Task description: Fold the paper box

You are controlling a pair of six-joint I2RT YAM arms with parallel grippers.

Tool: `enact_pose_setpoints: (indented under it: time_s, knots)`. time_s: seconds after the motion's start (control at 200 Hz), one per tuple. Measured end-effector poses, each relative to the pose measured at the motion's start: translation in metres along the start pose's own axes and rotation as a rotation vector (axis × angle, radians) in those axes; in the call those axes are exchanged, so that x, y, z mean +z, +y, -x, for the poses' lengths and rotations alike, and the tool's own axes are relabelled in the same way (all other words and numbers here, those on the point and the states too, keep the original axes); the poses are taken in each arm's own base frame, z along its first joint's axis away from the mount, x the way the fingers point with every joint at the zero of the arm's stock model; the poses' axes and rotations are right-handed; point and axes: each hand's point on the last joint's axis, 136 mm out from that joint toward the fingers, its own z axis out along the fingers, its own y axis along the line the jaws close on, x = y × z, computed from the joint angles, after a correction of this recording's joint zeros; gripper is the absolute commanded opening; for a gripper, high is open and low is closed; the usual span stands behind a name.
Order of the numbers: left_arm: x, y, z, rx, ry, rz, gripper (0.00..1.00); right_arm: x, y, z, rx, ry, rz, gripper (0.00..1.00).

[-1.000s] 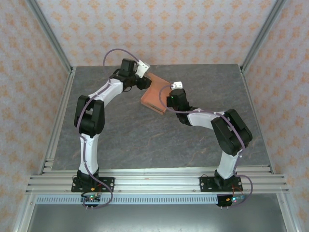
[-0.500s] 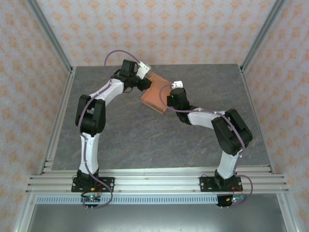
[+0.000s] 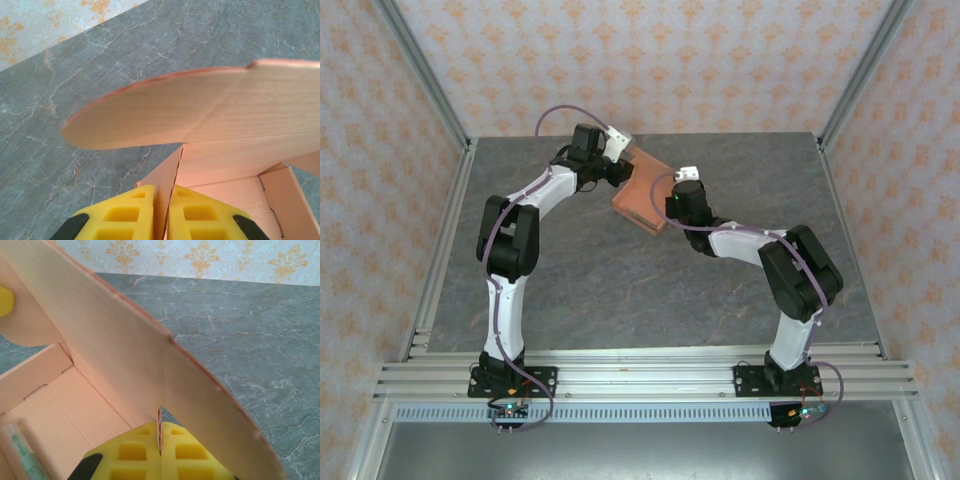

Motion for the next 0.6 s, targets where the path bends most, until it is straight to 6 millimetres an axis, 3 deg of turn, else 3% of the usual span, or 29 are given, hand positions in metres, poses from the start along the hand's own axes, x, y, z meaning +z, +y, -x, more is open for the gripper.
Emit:
enact_pose_setpoints:
  time_s: [0.125, 0.305, 0.601]
  knots:
    - [0.008, 0.0, -0.008, -0.009, -0.011, 0.029, 0.03, 0.0, -0.001, -0.001, 0.011, 0.019, -0.011, 0.0]
    - [0.016, -0.005, -0.005, -0.033, -0.063, 0.095, 0.01, -0.001, -0.008, 0.005, 0.046, 0.035, -0.081, 0.0]
    - [0.006, -0.026, -0.016, -0.092, -0.103, 0.257, 0.0, -0.001, -0.028, 0.006, 0.138, 0.006, -0.269, 0.0]
